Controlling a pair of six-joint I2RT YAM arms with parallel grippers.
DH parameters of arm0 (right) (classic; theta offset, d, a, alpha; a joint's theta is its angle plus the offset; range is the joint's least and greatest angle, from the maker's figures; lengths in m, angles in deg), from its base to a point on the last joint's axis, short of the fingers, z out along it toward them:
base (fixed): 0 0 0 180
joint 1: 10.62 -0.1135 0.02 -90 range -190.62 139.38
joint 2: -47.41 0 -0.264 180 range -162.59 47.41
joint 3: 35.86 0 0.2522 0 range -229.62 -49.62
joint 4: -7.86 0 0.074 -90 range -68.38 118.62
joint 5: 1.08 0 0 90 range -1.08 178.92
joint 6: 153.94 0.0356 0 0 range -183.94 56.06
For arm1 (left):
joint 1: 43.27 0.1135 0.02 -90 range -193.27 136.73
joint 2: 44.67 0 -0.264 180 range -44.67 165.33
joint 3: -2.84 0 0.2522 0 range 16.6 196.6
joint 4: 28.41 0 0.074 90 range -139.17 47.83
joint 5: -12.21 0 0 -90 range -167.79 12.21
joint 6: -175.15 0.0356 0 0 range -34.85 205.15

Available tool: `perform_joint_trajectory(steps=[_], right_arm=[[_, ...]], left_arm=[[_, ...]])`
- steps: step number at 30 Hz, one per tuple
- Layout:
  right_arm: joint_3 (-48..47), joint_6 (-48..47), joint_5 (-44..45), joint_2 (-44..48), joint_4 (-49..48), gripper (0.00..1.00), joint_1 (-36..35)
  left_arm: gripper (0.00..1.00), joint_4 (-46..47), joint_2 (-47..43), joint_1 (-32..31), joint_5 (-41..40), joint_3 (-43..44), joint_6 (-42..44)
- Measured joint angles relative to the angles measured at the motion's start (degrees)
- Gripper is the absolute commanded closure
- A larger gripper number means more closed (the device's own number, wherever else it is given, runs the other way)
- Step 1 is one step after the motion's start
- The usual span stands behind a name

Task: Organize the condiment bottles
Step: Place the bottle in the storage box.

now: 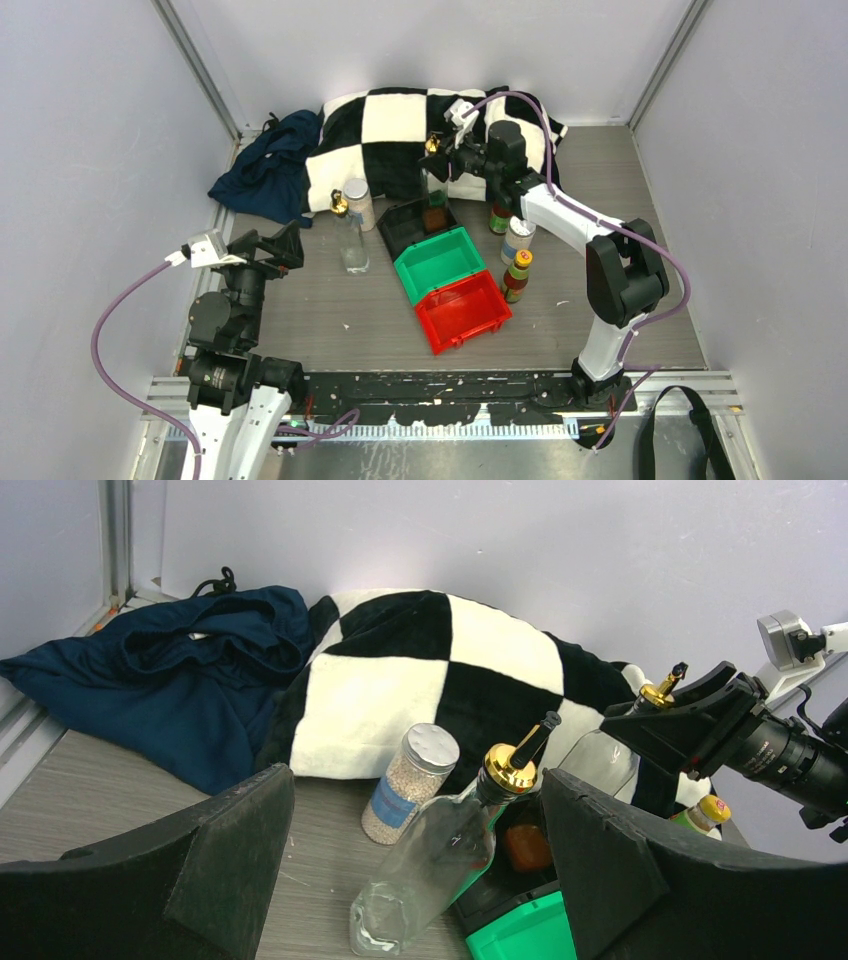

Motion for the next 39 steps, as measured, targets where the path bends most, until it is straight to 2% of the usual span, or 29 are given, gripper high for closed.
perform_joint_trajectory(steps=[13,16,19,31,39], right_arm=[[0.83,0.07,0.02,0.0,0.02,0.98,0.0],[1.49,0.26,0.2,0.0,-0.11,0.82,0.0],[2.38,0.7,0.5,0.0,-0.98,0.77,0.0],[3.32,2.19,1.44,0.11,-3.98,0.33,0.0],[3.74,2.78,1.84,1.55,-5.95,0.23,-0.07]], left_arm=[[0.06,0.0,-0.15,0.0,0.0,0.0,0.0],[0.06,0.0,-0.15,0.0,0.0,-0.02,0.0],[0.06,0.0,-0.15,0.0,0.0,-0.02,-0.02],[0.06,0.0,-0.15,0.02,0.0,-0.22,-0.02],[0.06,0.04,-0.15,0.11,0.0,-0.26,-0.04]])
